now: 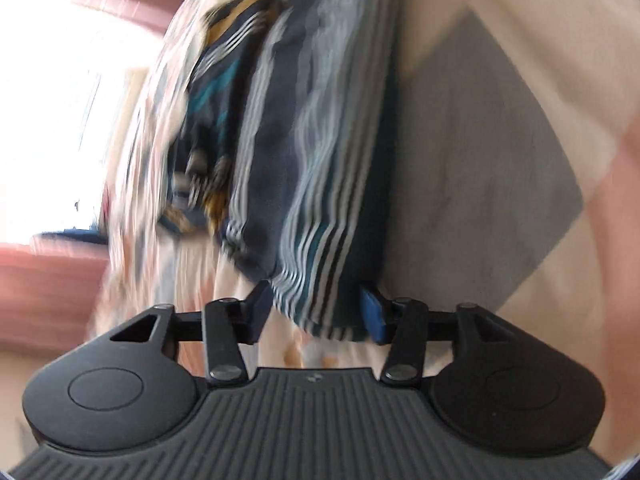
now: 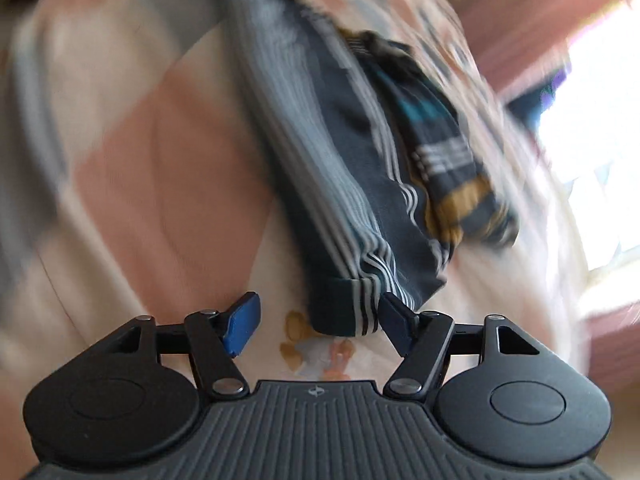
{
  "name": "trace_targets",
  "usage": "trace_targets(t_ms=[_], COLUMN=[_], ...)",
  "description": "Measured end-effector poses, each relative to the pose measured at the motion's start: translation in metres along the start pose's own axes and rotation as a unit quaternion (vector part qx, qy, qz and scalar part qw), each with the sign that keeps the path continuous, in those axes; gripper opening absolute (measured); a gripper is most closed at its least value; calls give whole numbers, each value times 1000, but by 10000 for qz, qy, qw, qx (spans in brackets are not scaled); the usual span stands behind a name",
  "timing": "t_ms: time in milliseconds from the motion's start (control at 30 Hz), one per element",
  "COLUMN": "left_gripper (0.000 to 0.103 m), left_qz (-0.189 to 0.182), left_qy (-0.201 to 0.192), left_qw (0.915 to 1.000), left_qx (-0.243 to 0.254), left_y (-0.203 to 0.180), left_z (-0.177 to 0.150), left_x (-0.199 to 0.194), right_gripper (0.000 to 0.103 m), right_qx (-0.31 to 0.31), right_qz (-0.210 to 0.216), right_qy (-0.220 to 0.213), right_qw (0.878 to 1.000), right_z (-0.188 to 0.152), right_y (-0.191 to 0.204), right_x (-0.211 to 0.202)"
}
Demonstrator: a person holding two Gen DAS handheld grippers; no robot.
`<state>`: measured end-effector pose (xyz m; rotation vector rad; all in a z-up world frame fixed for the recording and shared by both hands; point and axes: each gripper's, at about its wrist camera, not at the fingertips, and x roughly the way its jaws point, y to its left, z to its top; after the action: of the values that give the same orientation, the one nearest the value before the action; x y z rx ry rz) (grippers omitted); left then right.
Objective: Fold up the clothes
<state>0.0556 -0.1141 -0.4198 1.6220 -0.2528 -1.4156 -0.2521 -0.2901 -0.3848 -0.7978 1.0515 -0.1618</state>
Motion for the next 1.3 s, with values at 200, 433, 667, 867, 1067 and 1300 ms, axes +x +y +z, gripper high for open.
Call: trace_targets(t_ms=[200,433,667,867,1067,1300], left_gripper=[47,17,47,23,16,14], left_qz=[45,-383,14,-622,-2367,-3602], left_qy=[-195,-448,-769,-793,-607,-607], left_qw=[9994,9983,9958,9943,9504,8215], left_qx=[291,-9,499,349,-1926,-4379], left_y=[-7,26,1,17,156,326], left_z=[-9,-18,-24,-25,-27,-64], left_x=[12,11,18,19,21,145], right_gripper=[69,22,58,46,25,22], right_qx=[-893,-944,-1059,-934,865,3940], right_qz=[-771,-182,-117,256,2617,4722], right_qy=[2,181,-58,-158,100,-54], right_qw=[9930,9952,9943,9952,9612,7885], right_z=[1,7,-3,-3,1,-45], right_y=[18,-6,-14,-15,-136,-344], right_x=[11,24,16,29,31,117])
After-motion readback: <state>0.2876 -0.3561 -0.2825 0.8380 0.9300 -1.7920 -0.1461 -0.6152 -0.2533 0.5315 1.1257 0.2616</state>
